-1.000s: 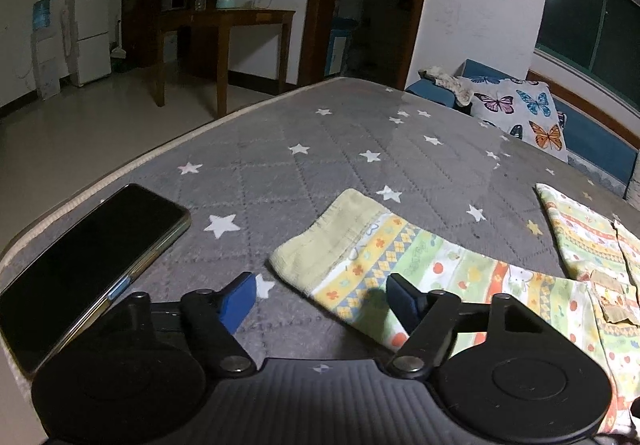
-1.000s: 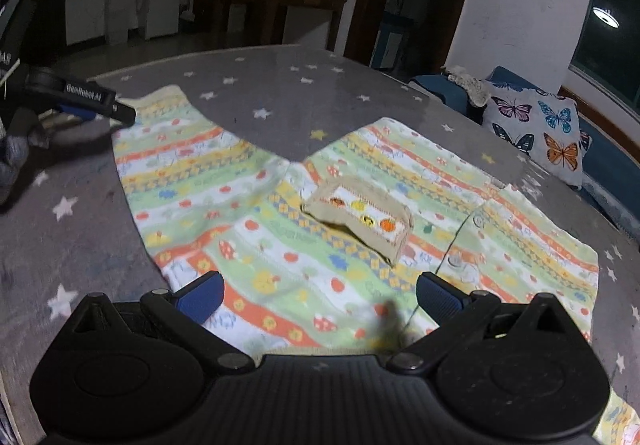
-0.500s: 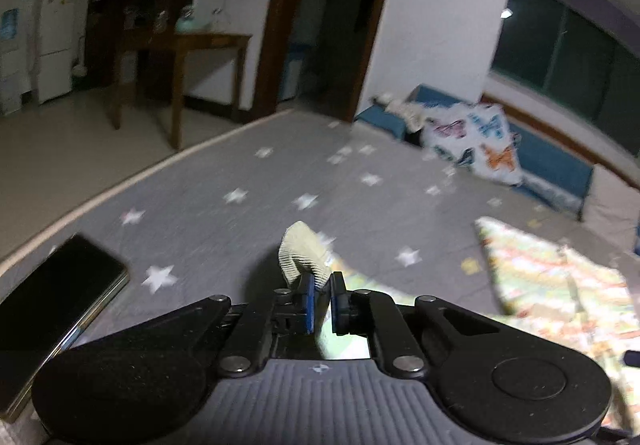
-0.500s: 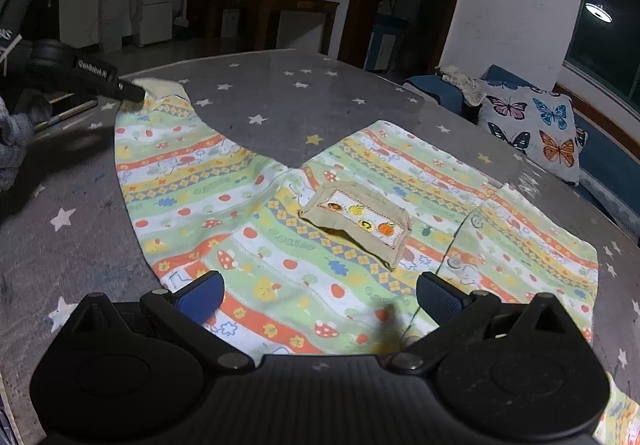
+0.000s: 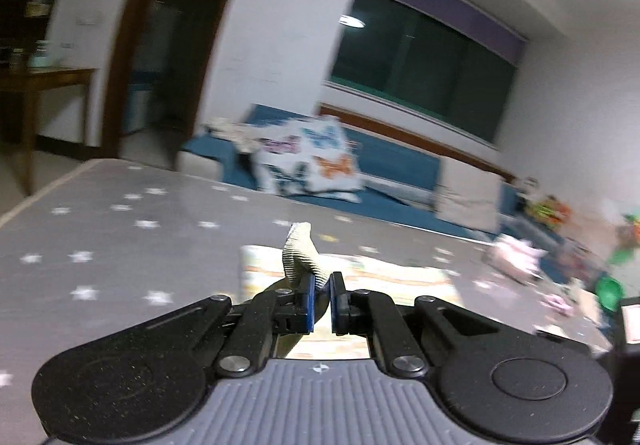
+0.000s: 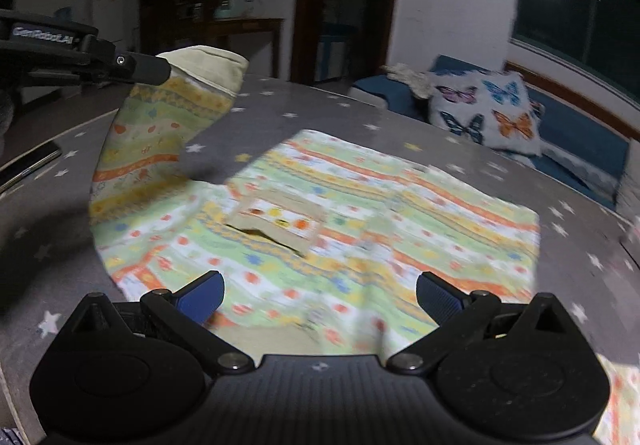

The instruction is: Fold clothes

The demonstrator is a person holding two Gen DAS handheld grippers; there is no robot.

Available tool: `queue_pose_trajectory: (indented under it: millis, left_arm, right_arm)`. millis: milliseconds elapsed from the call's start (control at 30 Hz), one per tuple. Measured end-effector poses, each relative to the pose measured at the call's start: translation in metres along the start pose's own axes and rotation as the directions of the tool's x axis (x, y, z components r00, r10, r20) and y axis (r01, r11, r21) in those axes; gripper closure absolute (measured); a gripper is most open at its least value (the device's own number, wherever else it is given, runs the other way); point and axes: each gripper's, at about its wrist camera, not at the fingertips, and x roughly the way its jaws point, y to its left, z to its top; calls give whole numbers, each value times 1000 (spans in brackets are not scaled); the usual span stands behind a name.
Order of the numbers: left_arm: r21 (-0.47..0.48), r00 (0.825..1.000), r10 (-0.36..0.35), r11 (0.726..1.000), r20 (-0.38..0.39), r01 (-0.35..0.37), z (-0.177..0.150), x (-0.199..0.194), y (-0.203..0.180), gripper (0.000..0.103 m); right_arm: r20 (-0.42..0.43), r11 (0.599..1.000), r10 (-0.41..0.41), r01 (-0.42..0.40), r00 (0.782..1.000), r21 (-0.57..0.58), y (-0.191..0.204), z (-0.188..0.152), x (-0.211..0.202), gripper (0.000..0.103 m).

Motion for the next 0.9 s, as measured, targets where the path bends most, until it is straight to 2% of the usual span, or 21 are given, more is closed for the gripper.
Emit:
queue_pose_trajectory:
  millis: [200,367,433,467,500,533,633,700,767,800,900]
  left_arm:
    - [35,985,-157,987,-68,159,-17,34,-56,95]
    - [60,964,-217,972,-154,229,-43,58,-84,92]
    - [80,955,-226,966,-190,244,-56,58,-89,81]
    - [92,954,-224,965,-200,246,-59,57,-89,69]
    - [104,953,-223,963,-206,248,-62,55,-89,63]
    - [119,954,-220,962,-206,247,-65,51,-88,62]
    - [164,968,-167,966,-187,199,-68,38,-75,61]
    - [177,980,-111,974,-166,141,-67,30,-60,59]
    - [176,987,-47,982,-155,74,-66,26,-42,58]
    - [168,987,-12,985,-159,39,-66,25,-32,58]
    - [136,980,71,990,-185,-46,-68,26,-5,58]
  right_arm:
    - [-17,993,-81,82,997,88,-41,-20,-16,0]
    - [-42,977,-138,143,990,159,-68,-37,-26,0]
    - [-47,971,-151,157,987,183,-76,-41,-29,0]
    - [-48,967,-156,163,987,194,-80,-43,-31,0]
    - [-48,964,-159,166,986,206,-82,-45,-33,1]
    - [-47,962,-156,162,987,219,-84,-44,-34,1]
    - [-41,957,-131,138,990,254,-88,-41,-35,7]
    - [-38,958,-95,102,995,267,-85,-38,-33,11]
    - [-34,958,-59,66,998,281,-82,-34,-30,21]
    - [-31,957,-40,48,999,287,-81,-33,-29,24]
    - [-52,957,6,9,999,289,-73,-30,-15,42]
